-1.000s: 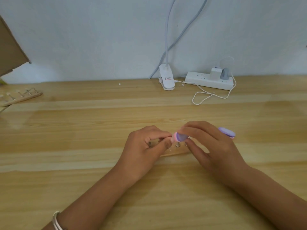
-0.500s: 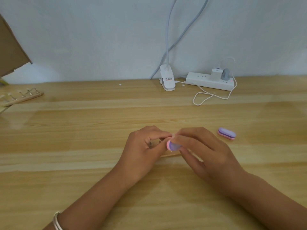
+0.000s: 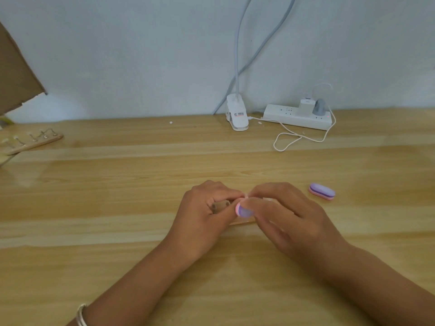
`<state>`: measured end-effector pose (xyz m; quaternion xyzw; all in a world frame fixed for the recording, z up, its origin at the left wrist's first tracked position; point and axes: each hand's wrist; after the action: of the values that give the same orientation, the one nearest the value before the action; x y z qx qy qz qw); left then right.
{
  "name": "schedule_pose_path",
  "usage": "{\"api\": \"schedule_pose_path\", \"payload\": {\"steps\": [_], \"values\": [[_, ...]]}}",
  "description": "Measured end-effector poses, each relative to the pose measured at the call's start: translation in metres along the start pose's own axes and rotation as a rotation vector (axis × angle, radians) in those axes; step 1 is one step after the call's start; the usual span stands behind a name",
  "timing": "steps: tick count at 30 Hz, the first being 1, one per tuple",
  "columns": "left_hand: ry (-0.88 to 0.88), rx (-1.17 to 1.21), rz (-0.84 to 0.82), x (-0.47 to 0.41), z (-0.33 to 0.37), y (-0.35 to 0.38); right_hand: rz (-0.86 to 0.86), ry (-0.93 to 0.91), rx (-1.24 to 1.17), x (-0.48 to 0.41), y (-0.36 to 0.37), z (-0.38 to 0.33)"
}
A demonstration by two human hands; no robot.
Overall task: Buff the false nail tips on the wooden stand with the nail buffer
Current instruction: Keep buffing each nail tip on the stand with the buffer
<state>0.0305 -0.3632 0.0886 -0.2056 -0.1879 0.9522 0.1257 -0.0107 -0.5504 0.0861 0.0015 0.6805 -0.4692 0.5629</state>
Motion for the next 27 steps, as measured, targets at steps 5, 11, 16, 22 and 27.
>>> {"api": "schedule_pose_path", "payload": {"steps": [5, 11, 16, 22, 27], "values": [[-0.006, -0.026, 0.000, 0.000, 0.001, 0.001, 0.023, 0.108, 0.051, 0.003, -0.005, 0.014], [-0.013, 0.003, -0.009, 0.000, -0.002, -0.001, 0.003, 0.000, -0.008, -0.001, 0.001, -0.005], [-0.001, -0.012, -0.002, 0.000, 0.001, 0.000, -0.003, 0.112, 0.037, -0.001, -0.008, 0.009], [-0.001, -0.011, -0.012, 0.000, -0.003, 0.000, -0.007, 0.020, -0.034, -0.002, 0.001, -0.007], [-0.003, -0.013, 0.000, 0.000, 0.000, 0.000, -0.010, 0.107, 0.030, -0.001, -0.008, 0.008]]}}
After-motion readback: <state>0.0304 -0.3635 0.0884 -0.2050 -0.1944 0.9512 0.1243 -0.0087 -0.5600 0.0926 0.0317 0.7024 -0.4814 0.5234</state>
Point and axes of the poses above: each hand's wrist, its own x-axis away from the middle knuckle, its own y-axis out of the palm, z = x × y, and after that the axes turned 10 degrees about -y, right-handed
